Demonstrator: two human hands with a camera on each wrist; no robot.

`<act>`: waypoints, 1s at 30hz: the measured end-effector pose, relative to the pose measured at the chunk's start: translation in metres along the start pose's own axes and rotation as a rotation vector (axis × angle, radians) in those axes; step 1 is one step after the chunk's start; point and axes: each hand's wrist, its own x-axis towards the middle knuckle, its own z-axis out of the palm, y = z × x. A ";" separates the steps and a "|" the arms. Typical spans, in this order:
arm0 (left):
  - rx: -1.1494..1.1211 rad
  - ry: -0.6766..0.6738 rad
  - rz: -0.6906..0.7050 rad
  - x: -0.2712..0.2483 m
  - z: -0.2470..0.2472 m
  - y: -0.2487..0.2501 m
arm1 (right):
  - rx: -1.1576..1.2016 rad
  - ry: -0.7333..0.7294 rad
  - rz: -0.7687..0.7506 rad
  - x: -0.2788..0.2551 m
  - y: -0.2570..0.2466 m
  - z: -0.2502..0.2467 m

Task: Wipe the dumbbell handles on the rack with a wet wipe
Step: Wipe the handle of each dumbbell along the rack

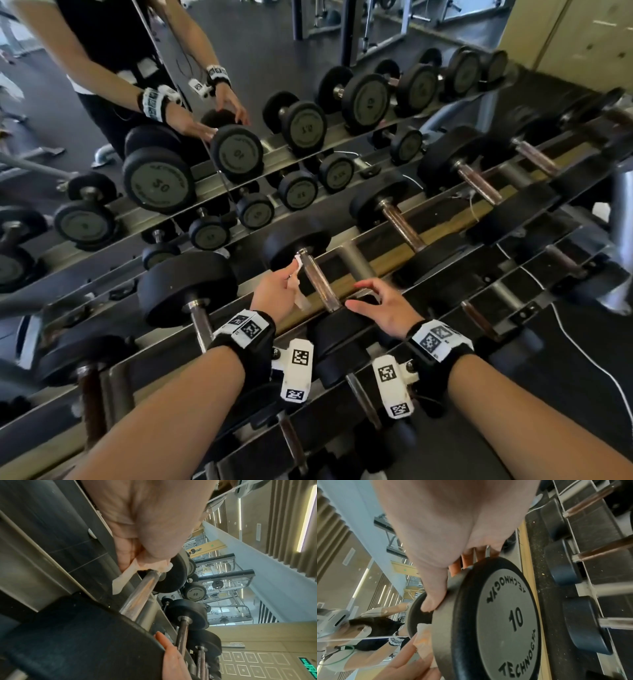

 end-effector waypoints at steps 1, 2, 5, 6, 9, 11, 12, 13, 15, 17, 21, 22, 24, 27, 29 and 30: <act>0.043 0.010 -0.001 0.005 0.002 0.001 | 0.021 -0.014 0.014 0.002 0.004 0.001; 0.086 0.021 0.001 0.009 0.004 0.002 | 0.041 -0.022 0.028 0.003 0.009 0.002; 0.151 0.054 -0.004 0.020 0.009 0.004 | 0.090 -0.019 0.031 0.005 0.018 0.005; 0.170 0.065 -0.003 0.024 0.012 0.005 | 0.109 -0.015 0.024 0.005 0.019 0.006; 0.164 0.074 0.006 0.030 0.018 0.007 | 0.173 -0.009 0.013 0.006 0.024 0.008; 0.132 0.073 0.010 0.031 0.024 0.007 | 0.235 -0.003 0.007 0.006 0.026 0.011; 0.122 0.076 0.005 0.031 0.027 0.007 | 0.272 0.003 0.005 0.006 0.028 0.013; 0.115 0.087 -0.004 0.030 0.029 0.007 | 0.304 0.008 0.005 0.006 0.029 0.014; 0.090 0.130 -0.024 0.029 0.033 0.008 | 0.340 0.005 0.002 0.007 0.030 0.015; 0.098 0.168 -0.029 0.024 0.037 0.008 | 0.353 -0.008 0.001 0.008 0.030 0.015; 0.150 0.127 -0.026 0.004 0.046 0.004 | 0.357 -0.005 -0.010 0.009 0.032 0.016; 0.162 0.099 -0.023 0.000 0.047 0.002 | 0.362 -0.003 -0.013 0.009 0.033 0.016; 0.142 0.057 -0.030 -0.001 0.044 0.001 | 0.373 -0.002 -0.017 0.009 0.033 0.018; 0.115 0.065 -0.028 0.008 0.035 0.006 | 0.375 -0.004 -0.032 0.010 0.034 0.018; 0.093 0.080 -0.019 0.016 0.030 0.009 | 0.379 -0.005 -0.034 0.010 0.035 0.018; 0.092 0.087 -0.012 0.020 0.028 0.009 | 0.385 -0.005 -0.035 0.010 0.035 0.018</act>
